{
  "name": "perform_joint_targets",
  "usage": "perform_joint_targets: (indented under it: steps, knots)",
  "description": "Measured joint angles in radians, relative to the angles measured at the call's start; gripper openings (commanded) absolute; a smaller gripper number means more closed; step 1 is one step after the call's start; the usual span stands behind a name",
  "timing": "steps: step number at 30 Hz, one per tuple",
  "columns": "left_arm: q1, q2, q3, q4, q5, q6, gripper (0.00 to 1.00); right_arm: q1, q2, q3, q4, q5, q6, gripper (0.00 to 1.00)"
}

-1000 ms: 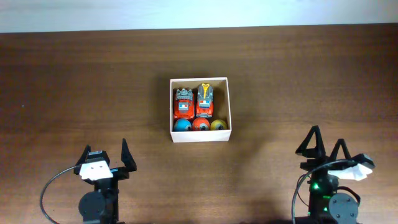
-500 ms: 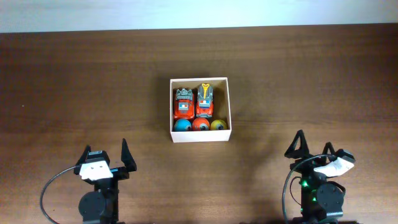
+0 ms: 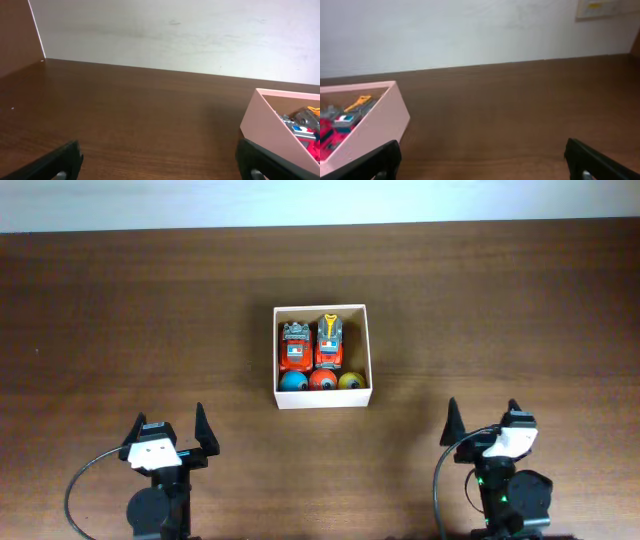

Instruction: Pack container

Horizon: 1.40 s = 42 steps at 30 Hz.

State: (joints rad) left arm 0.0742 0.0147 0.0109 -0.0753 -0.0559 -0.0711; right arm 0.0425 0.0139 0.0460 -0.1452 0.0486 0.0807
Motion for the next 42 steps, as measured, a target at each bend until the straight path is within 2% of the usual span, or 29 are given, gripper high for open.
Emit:
perform_joint_targets:
  steps: [9, 42]
  knots:
    - [0.0, 0.0, 0.0, 0.0, 0.0, 0.0, 0.99, 0.0, 0.0, 0.0, -0.002, -0.025, -0.06, 0.99]
    - [0.0, 0.0, 0.0, 0.0, 0.0, 0.0, 0.99, 0.0, 0.0, 0.0, -0.001, -0.025, -0.066, 0.99]
